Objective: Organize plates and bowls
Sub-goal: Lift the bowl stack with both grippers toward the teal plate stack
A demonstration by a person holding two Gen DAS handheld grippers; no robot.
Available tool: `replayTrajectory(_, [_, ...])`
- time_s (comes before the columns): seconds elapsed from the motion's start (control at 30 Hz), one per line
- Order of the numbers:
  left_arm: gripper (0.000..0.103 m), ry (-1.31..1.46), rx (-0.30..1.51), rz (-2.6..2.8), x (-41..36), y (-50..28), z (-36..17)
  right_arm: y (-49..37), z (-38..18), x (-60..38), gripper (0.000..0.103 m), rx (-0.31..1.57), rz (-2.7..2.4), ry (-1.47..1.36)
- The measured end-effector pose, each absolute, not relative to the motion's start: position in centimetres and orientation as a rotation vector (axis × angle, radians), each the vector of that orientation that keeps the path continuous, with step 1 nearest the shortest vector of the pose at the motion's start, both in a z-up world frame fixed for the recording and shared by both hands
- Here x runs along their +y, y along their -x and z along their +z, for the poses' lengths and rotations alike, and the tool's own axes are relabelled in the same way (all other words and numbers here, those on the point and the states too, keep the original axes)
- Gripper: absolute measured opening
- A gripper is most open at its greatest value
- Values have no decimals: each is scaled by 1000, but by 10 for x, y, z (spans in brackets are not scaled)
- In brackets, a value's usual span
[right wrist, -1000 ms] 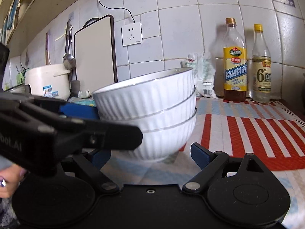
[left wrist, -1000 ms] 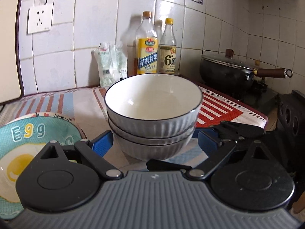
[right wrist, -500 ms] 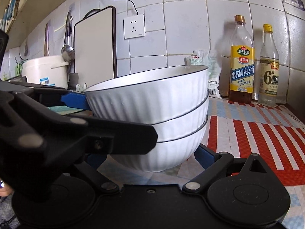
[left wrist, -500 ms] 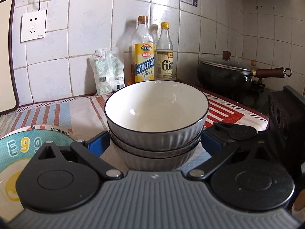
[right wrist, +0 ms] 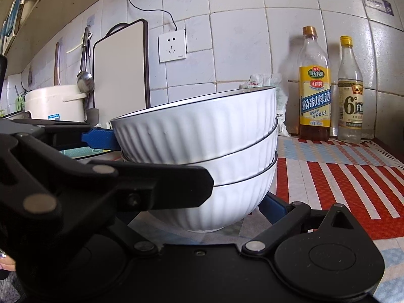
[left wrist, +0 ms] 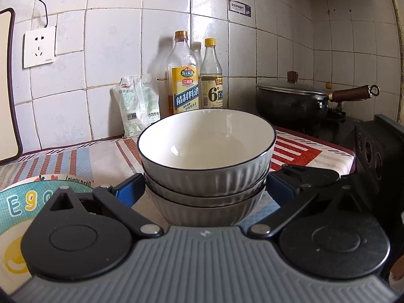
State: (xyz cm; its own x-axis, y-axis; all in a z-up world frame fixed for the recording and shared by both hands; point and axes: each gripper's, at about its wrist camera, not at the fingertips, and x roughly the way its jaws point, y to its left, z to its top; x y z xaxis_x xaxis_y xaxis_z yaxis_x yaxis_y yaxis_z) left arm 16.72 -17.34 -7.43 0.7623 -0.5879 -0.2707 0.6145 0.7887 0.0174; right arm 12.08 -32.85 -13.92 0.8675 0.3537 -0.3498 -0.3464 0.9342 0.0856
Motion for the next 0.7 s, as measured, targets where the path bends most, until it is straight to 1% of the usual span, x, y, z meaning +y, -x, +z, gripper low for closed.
replayTrajectory(0.23, [102,-140,239,-653,-178,-165,-74,-120,-140,-331,100,354,358,-50])
replayTrajectory(0.7, [102,-129,217,-675,-178,-160,-70,-110,-133,-329,100,328,319,-13])
